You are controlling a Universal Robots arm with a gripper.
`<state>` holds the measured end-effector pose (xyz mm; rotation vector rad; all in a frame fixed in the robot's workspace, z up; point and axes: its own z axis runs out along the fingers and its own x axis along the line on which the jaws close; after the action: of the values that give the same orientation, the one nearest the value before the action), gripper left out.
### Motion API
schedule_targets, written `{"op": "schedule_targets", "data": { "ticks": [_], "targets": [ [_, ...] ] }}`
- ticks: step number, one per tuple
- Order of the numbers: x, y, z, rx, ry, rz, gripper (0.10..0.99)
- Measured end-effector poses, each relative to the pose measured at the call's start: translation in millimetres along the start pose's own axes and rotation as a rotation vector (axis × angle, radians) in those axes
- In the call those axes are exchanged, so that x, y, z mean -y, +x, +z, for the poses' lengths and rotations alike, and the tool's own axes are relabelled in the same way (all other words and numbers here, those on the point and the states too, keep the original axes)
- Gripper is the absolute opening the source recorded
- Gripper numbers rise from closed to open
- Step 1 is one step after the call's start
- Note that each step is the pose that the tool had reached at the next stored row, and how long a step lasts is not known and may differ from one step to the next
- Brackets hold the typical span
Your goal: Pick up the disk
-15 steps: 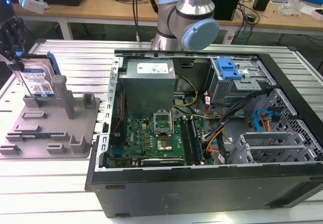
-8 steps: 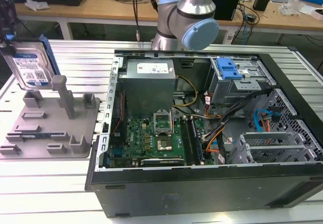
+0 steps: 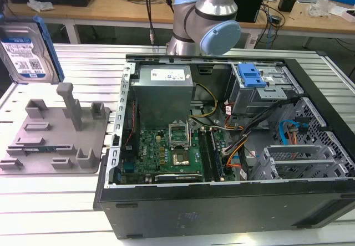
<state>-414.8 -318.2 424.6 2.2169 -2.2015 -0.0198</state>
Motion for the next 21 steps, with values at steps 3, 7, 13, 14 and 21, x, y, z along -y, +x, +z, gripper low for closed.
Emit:
{"op": "schedule_targets", "data": {
  "ticks": [3, 7, 13, 14, 21],
  "targets": [
    [-0.3, 0.7, -14.4, 0.0022, 0.0, 0.0, 0.369],
    [-0.8, 2.0, -37.0, 0.0066, 0.0, 0.0, 0.369],
    [-1.2, 4.4, -57.2, 0.0191, 0.0, 0.0, 0.369],
    [-1.3, 4.4, -57.2, 0.0193, 0.0, 0.0, 0.369],
    [-1.2, 4.8, -57.2, 0.02, 0.0, 0.0, 0.369]
  ]
}}
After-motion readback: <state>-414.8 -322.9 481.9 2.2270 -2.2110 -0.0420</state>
